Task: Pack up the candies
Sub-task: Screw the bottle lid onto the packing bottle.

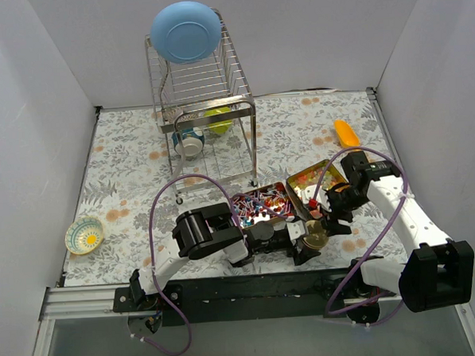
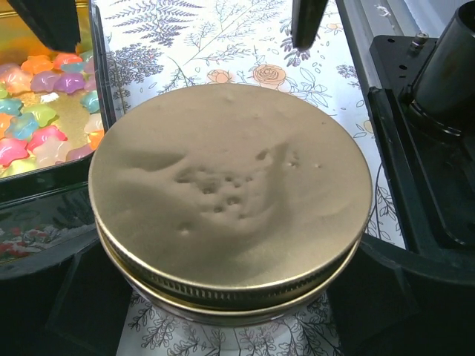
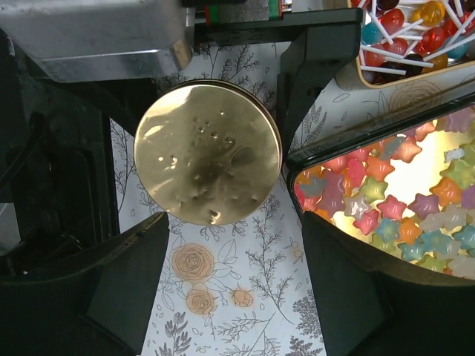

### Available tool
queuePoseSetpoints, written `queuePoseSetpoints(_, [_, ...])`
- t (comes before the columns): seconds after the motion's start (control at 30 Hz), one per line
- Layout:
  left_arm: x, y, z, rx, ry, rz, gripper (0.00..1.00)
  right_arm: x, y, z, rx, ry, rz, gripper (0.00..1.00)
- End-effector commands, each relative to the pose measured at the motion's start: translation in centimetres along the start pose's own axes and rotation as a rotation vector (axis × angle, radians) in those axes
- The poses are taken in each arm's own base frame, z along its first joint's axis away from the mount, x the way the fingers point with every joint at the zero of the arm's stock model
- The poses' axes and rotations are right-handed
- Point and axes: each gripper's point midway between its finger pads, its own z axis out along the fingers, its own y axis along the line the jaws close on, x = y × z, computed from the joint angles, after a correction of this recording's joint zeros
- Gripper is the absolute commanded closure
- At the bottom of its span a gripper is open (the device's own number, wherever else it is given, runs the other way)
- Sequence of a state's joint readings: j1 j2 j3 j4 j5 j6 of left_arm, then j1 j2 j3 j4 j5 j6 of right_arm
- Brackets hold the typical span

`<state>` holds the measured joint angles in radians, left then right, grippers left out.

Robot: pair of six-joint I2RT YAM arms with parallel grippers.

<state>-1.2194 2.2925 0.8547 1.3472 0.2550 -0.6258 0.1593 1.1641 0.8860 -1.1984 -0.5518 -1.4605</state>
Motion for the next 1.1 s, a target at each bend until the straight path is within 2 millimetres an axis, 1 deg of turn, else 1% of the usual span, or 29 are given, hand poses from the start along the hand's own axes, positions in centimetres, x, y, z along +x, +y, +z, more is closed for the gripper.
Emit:
queuePoseSetpoints(0.0, [-3.1,0.2,-0.8,-0.026,-0.189,0.074,0.13,-0.6,-0.7,0.4,0.023,-0.02,-0.077,0.21])
queuePoseSetpoints(0.07, [-2.9,0.2,-1.2,-0.038,-0.18,0.058,0.2,-0.8,-0.6,0.8,0.014,-0.031,-0.086,0.21])
queuePoseSetpoints(0.13, [-2.6,0.2,-1.8,-0.041,-0.162,0.046,0.23,-1.1,-0.4,1.5,-0.001,-0.044,-0.095,0.22])
queuePoseSetpoints(0.2, [-2.3,0.1,-2.1,-0.043,-0.15,0.04,0.23,-1.4,-0.3,1.8,-0.009,-0.053,-0.096,0.22])
queuePoseSetpoints(0.33, [-1.6,0.1,-2.5,-0.046,-0.128,0.038,0.24,-2.3,0.9,3.1,-0.066,-0.076,-0.128,0.26])
queuePoseSetpoints(0.53, [-1.5,-0.1,-2.4,-0.041,-0.127,0.027,0.25,-2.9,1.9,4.2,-0.11,-0.075,-0.161,0.31])
queuePoseSetpoints(0.67, [-1.4,0.1,-2.3,-0.047,-0.127,0.03,0.24,-3.0,2.1,5.0,-0.133,-0.073,-0.159,0.34])
queuePoseSetpoints(0.77, [-1.3,0.2,-2.4,-0.05,-0.124,0.029,0.24,-3.0,2.8,5.6,-0.168,-0.069,-0.158,0.4])
queuePoseSetpoints(0.9, [-1.3,0.2,-2.6,-0.05,-0.125,0.025,0.23,-2.8,3.7,6.4,-0.183,-0.073,-0.13,0.41])
queuePoseSetpoints(0.93, [-1.2,0.2,-2.7,-0.05,-0.122,0.024,0.23,-2.3,4.1,6.7,-0.185,-0.067,-0.115,0.42])
queuePoseSetpoints(1.0, [-1.3,0.2,-2.7,-0.047,-0.122,0.026,0.23,-2.4,4.2,6.6,-0.162,-0.068,-0.089,0.42])
queuePoseSetpoints(1.07, [-1.2,0.3,-2.8,-0.042,-0.116,0.033,0.23,-3.1,3.5,5.7,-0.123,-0.068,-0.085,0.43])
